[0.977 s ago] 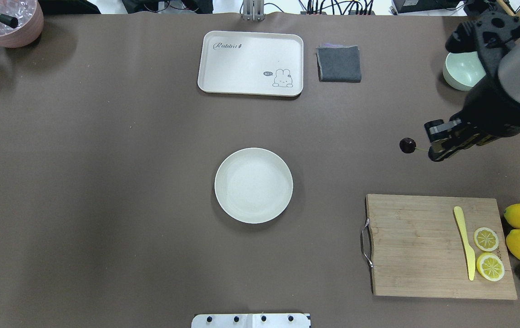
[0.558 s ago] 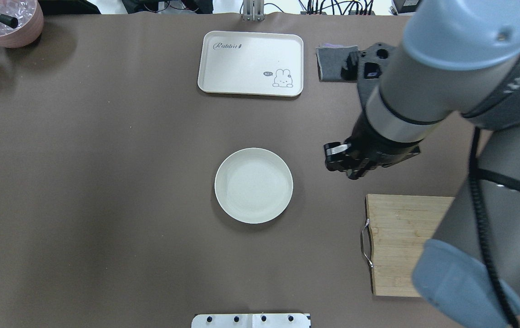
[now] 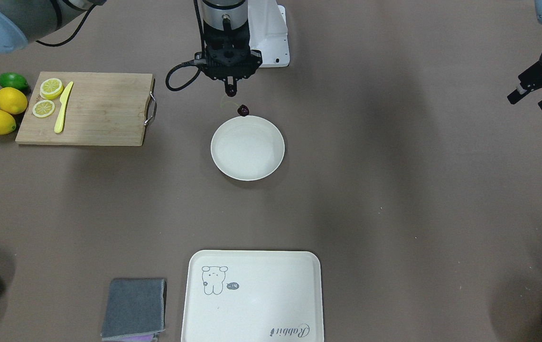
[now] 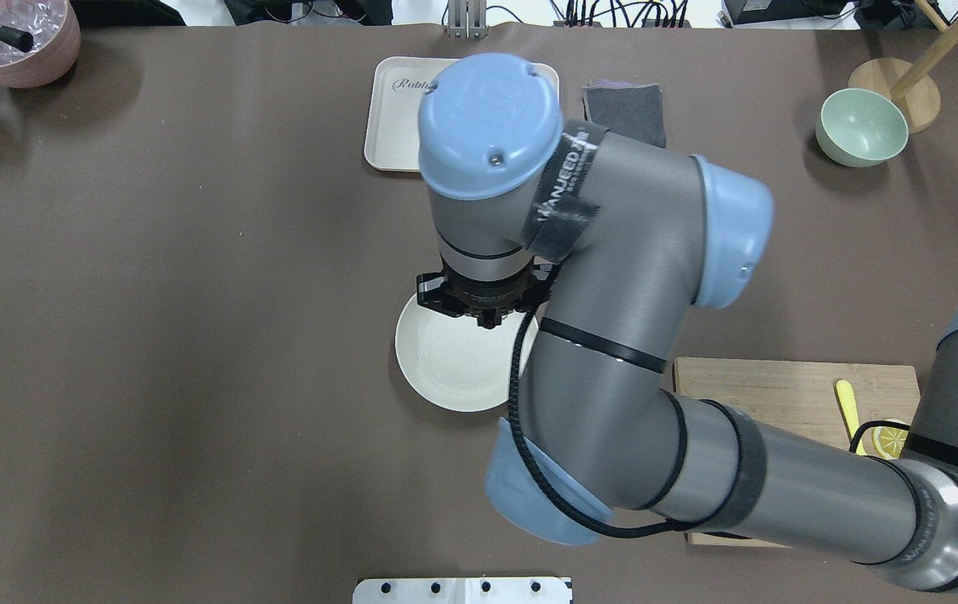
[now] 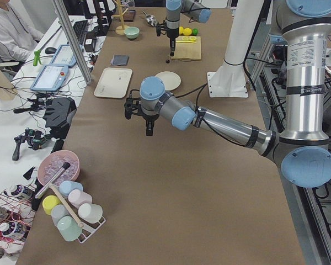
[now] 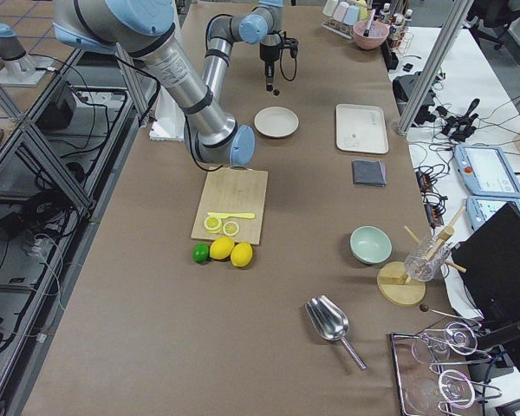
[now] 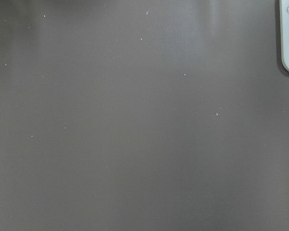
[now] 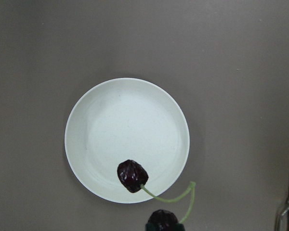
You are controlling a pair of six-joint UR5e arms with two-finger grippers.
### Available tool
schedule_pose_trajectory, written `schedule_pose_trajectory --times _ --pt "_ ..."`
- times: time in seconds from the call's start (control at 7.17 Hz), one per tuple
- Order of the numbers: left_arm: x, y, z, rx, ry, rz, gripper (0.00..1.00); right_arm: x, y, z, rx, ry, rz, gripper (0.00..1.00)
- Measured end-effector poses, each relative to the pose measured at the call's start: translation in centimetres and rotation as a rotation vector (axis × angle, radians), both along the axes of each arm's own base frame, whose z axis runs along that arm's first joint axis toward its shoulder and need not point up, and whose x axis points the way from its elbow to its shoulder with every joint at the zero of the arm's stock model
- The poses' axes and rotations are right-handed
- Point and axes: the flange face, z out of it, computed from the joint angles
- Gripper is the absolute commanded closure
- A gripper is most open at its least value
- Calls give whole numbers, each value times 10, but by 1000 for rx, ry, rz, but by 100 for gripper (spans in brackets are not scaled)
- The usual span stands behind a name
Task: Place red cherry on plate
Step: 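Lift the cherries with the right gripper and carry them over the plate, then lower the cherries onto the plate and open the right gripper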
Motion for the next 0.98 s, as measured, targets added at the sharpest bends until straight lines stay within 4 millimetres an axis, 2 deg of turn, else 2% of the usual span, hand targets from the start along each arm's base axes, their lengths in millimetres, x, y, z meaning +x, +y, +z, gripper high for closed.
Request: schedule_pose_trajectory --times 0.28,0.42,0.7,0.84,0.98 --pt "0 -2 3 0 -14 -8 2 -53 -23 24 1 15 2 100" --pt "0 -2 3 0 -18 -10 2 -71 -24 39 8 31 1 100" --pt "-1 -1 2 3 -19 -13 1 -93 -13 65 27 69 -6 100" --pt "-1 -2 3 2 -19 -13 2 -100 -8 78 28 69 -4 18" --pt "-2 -1 4 0 -20 -13 1 -105 -2 88 26 64 5 0"
